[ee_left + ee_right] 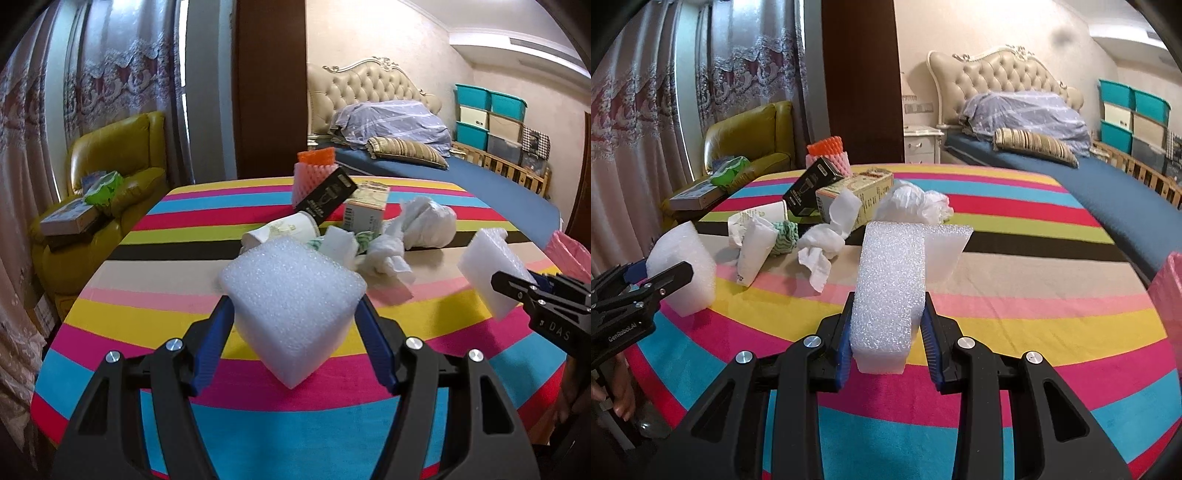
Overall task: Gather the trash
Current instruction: 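Grasp a white foam block with the left tool while the right tool grasps a foam strip, then carry both foam pieces toward the pink wastebasket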
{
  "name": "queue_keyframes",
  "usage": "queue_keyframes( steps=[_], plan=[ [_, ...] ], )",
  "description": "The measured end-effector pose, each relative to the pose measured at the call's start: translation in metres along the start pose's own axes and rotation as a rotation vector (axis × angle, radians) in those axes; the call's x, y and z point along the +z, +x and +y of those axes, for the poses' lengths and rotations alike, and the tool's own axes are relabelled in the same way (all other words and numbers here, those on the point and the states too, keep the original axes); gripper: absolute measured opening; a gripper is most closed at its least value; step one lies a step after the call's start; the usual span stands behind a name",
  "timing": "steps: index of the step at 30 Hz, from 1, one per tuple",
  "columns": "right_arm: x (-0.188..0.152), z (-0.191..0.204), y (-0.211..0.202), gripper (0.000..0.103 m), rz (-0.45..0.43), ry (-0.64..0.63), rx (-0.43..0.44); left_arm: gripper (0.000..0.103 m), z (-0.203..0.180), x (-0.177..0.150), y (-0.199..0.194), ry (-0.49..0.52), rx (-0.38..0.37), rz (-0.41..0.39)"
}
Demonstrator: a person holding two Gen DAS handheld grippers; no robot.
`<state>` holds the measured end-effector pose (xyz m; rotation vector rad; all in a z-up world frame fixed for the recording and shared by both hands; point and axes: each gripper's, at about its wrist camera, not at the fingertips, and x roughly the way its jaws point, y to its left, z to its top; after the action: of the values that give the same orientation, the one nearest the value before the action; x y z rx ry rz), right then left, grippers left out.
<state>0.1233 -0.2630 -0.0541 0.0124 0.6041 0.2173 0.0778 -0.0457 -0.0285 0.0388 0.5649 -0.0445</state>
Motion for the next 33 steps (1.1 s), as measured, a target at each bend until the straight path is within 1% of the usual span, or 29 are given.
queue_keyframes(
  steps=[7, 19, 27, 33],
  plan=[
    [0.001, -0.002, -0.014, 0.033, -0.049, -0.025, -0.028, 0.065, -0.018, 0.003, -0.002, 0.050, -0.025, -0.014],
    [-0.003, -0.032, -0.025, 0.033, -0.069, 0.029, -0.075, 0.065, -0.048, 0.012, 0.000, 0.123, -0.087, -0.023],
    [-0.005, -0.048, -0.026, 0.033, -0.064, 0.054, -0.102, 0.065, -0.073, 0.020, 0.010, 0.175, -0.159, -0.004],
    [-0.008, -0.067, -0.031, 0.033, -0.070, 0.076, -0.139, 0.065, -0.104, 0.025, 0.020, 0.230, -0.215, 0.007]
  ],
)
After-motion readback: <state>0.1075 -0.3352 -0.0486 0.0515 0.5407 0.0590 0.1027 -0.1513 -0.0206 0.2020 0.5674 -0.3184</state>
